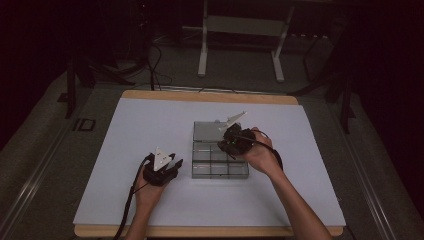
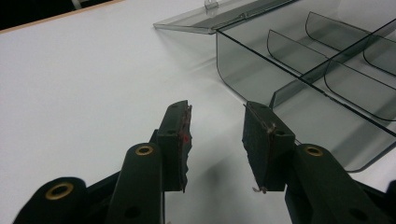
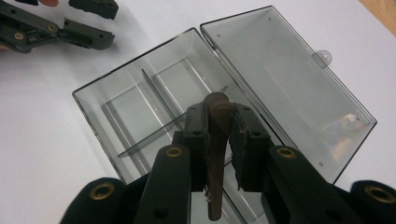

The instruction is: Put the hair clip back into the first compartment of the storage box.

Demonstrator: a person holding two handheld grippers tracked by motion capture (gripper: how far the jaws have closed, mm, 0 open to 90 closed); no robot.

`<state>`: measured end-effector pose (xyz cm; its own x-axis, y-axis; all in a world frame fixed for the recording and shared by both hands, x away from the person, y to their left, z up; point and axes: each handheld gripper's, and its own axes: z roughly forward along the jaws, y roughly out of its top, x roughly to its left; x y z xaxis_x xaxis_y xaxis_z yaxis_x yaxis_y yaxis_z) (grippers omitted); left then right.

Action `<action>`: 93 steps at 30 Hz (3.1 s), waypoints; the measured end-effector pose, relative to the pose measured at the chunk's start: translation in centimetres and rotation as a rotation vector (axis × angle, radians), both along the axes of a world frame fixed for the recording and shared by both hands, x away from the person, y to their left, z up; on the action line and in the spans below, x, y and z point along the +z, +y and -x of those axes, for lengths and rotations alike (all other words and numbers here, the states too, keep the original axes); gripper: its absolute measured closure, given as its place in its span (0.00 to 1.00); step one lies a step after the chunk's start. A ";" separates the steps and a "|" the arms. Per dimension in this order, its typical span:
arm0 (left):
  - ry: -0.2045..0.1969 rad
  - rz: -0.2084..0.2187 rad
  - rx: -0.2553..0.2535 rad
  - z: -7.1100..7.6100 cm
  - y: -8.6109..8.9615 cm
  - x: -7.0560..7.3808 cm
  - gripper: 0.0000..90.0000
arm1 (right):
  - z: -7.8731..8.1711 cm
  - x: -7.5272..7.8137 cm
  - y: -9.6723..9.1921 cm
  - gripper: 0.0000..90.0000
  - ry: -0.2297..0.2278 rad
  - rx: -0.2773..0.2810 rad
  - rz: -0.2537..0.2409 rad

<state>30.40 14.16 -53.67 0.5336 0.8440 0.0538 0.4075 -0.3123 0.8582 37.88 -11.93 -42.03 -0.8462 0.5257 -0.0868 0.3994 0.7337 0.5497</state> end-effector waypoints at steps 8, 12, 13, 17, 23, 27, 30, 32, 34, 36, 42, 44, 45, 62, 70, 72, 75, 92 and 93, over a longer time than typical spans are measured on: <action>0.000 -0.001 -0.001 0.0 0.0 0.0 0.68 | 0.0 0.2 0.7 0.86 -0.004 0.009 0.009; -0.001 -0.003 -0.001 0.0 0.0 0.0 0.68 | 0.0 0.4 1.1 0.86 -0.008 0.015 0.009; -0.001 -0.002 -0.002 0.0 0.0 0.0 0.68 | 0.0 0.4 1.2 0.86 -0.007 0.014 0.008; -0.001 -0.001 -0.001 0.0 0.0 0.0 0.68 | 0.0 0.5 1.7 0.86 -0.009 0.019 0.012; -0.002 -0.002 -0.001 0.0 0.0 0.0 0.68 | -0.1 0.5 2.3 0.86 -0.016 0.028 0.024; -0.001 -0.002 -0.001 0.0 0.0 0.0 0.68 | -0.2 0.2 2.6 0.86 -0.018 0.035 0.036; -0.001 -0.002 -0.001 0.0 0.0 0.0 0.68 | -0.3 0.1 2.8 0.86 -0.016 0.036 0.038; -0.001 -0.002 -0.001 0.0 0.0 0.0 0.68 | -0.4 0.1 3.0 0.86 -0.017 0.035 0.035; -0.002 -0.003 -0.001 0.0 0.0 0.0 0.68 | -0.4 0.1 3.1 0.86 -0.017 0.035 0.038; -0.001 -0.002 -0.001 0.0 0.0 0.0 0.68 | -0.5 0.0 3.3 0.86 -0.017 0.037 0.040; -0.001 -0.002 -0.002 0.0 0.0 0.0 0.68 | -0.7 -0.2 3.9 0.86 -0.017 0.040 0.040; -0.001 -0.003 -0.002 0.0 0.0 0.0 0.68 | -0.8 -0.3 4.2 0.86 -0.014 0.038 0.042; -0.002 -0.003 -0.002 0.0 0.0 0.0 0.68 | -0.8 -0.4 4.3 0.86 -0.013 0.039 0.042; -0.002 -0.008 -0.005 0.0 0.0 0.0 0.68 | -1.9 -1.8 6.9 0.86 0.036 0.046 0.089; -0.002 -0.005 -0.004 0.0 0.0 0.0 0.68 | -2.5 -2.7 8.0 0.86 0.070 0.039 0.113; -0.001 -0.004 -0.004 0.0 0.0 0.0 0.68 | -2.6 -2.9 8.3 0.86 0.085 0.027 0.121; 0.000 -0.005 -0.005 0.0 0.0 0.0 0.68 | -2.9 -3.4 8.5 0.86 0.093 0.027 0.134; -0.002 -0.007 -0.005 0.0 0.0 0.0 0.68 | -3.9 -4.3 9.0 0.79 0.148 0.004 0.120; -0.002 -0.007 -0.005 0.0 0.0 0.0 0.68 | -3.8 -4.2 9.0 0.79 0.147 0.005 0.118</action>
<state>30.39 14.12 -53.67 0.5379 0.8408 0.0604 0.4041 -0.3200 0.8569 41.69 -2.97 -46.24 -0.8569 0.5151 -0.0226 0.4654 0.7916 0.3960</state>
